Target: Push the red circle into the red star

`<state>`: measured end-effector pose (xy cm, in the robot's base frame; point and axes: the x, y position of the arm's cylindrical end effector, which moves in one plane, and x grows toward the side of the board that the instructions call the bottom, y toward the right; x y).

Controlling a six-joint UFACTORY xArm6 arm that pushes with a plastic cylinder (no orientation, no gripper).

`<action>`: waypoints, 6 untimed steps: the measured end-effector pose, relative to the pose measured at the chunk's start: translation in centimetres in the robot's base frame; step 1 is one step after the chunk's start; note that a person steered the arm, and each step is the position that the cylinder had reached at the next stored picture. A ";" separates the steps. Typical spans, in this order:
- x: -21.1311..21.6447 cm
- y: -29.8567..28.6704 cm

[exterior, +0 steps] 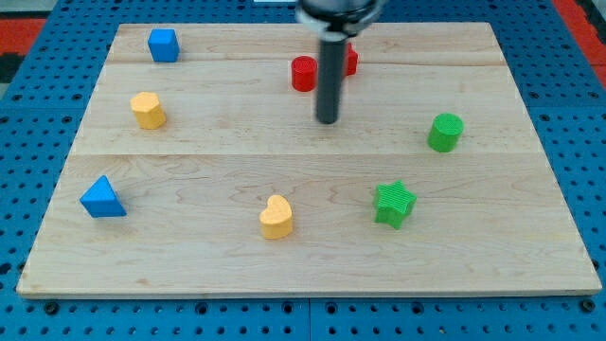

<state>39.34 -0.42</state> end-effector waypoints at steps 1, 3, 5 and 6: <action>-1.9 -3.5; -4.8 -5.2; -8.0 0.0; -8.0 2.9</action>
